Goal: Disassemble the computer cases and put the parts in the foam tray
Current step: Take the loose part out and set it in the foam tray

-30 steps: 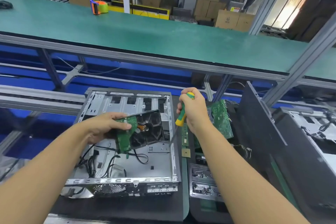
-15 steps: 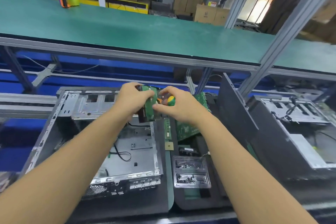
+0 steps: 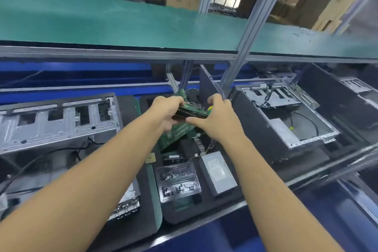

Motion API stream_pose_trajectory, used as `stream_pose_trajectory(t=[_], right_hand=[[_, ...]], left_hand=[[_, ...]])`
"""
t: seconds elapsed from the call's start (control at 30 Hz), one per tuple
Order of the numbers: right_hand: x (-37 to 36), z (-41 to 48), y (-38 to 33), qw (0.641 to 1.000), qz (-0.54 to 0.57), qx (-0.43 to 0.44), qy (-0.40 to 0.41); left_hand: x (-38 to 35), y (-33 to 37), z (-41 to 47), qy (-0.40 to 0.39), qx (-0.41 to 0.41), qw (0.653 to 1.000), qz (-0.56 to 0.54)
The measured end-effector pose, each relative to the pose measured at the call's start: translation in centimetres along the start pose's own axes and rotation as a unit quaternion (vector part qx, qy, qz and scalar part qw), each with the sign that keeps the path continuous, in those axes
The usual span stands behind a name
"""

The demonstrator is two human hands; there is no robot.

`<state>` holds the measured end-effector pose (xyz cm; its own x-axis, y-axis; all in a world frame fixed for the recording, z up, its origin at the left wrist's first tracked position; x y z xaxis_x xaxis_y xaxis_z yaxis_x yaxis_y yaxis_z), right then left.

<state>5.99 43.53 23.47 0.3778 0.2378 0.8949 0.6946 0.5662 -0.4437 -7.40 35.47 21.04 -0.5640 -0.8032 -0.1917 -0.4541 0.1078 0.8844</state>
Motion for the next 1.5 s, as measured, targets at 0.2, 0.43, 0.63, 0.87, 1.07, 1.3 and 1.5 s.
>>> stream_pose_trajectory(t=[0.2, 0.43, 0.63, 0.87, 1.07, 1.3, 1.5], right_hand=[[-1.9, -0.7, 6.0, 0.842, 0.423, -0.276, -0.188], [-5.6, -1.4, 11.7, 0.76, 0.51, -0.375, -0.145], [-8.6, -4.0, 18.4, 0.752, 0.486, -0.401, -0.195], [-10.3, -6.1, 22.7, 0.764, 0.436, -0.441, -0.179], [-10.2, -6.0, 23.9, 0.799, 0.356, -0.438, -0.21], [-10.2, -5.2, 23.5, 0.842, 0.237, -0.396, -0.279], [-8.9, -4.9, 22.5, 0.861, 0.13, -0.359, -0.336]], left_hand=[[-3.9, -3.0, -0.2, -0.057, 0.084, 0.984, -0.145], [-6.1, -9.2, -0.6, -0.121, 0.174, 0.97, -0.116], [-6.8, -16.3, 0.7, -0.095, 0.223, 0.966, 0.091], [-8.6, -20.9, 1.0, -0.109, 0.191, 0.95, 0.222], [-9.7, -21.4, 0.7, -0.096, 0.105, 0.895, 0.424], [-9.7, -21.5, 0.6, -0.083, 0.061, 0.873, 0.476], [-7.9, -21.2, 0.9, -0.122, 0.061, 0.899, 0.416]])
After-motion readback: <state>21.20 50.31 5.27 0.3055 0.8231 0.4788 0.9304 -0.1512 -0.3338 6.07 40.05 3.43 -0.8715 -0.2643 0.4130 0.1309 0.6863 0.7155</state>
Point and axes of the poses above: each hand's wrist, its own z-axis towards the middle knuckle, its own x-axis out of the back of the hand, y = z × x, the point moved 2 cm from there along z, towards the middle knuckle, and after that the axes turned 3 degrees about -x, right-handed, at the moved point
